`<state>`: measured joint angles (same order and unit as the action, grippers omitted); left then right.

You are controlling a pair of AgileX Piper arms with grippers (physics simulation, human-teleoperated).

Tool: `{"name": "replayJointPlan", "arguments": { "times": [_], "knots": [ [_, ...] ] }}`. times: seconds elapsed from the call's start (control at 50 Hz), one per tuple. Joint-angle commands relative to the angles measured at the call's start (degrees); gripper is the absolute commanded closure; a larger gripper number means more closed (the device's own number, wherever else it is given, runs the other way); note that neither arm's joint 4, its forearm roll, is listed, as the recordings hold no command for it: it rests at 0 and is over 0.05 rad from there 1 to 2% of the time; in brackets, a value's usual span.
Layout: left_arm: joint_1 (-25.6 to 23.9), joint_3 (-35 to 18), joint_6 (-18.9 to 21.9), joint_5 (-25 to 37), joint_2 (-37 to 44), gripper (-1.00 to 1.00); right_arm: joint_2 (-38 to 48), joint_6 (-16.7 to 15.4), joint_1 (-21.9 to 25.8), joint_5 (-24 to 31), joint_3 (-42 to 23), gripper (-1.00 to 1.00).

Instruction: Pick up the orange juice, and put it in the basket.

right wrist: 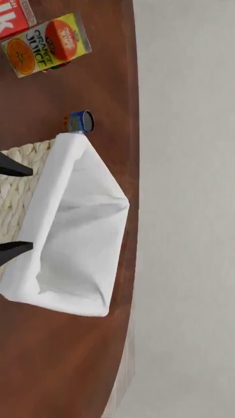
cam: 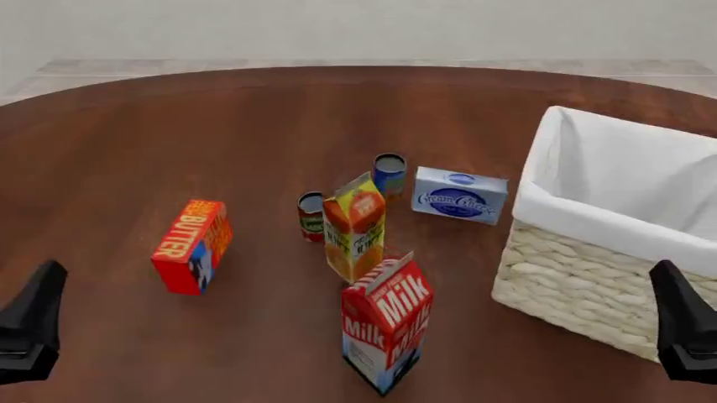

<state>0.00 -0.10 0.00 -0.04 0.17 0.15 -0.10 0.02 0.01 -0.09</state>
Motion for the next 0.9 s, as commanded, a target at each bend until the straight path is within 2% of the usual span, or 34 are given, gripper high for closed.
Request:
{"name": "replayJointPlan", "arguments": {
  "times": [0.02,0.46,0.9],
  "knots": [
    [0.0,-0.1,0.0,-0.1,0.3,-1.0,0.2,0.0,0.1,0.0,-0.1,-1.0],
    [0.0,-0.1,0.0,-0.1,0.3,-1.0,0.0,-0.2,0.2,0.7,-0.7,-1.0],
    [0.0,-0.1,0.0,-0.1,0.3,-1.0,-0.1,-1.9,1.2,16.7,-20.3,-1.0]
  ]
}}
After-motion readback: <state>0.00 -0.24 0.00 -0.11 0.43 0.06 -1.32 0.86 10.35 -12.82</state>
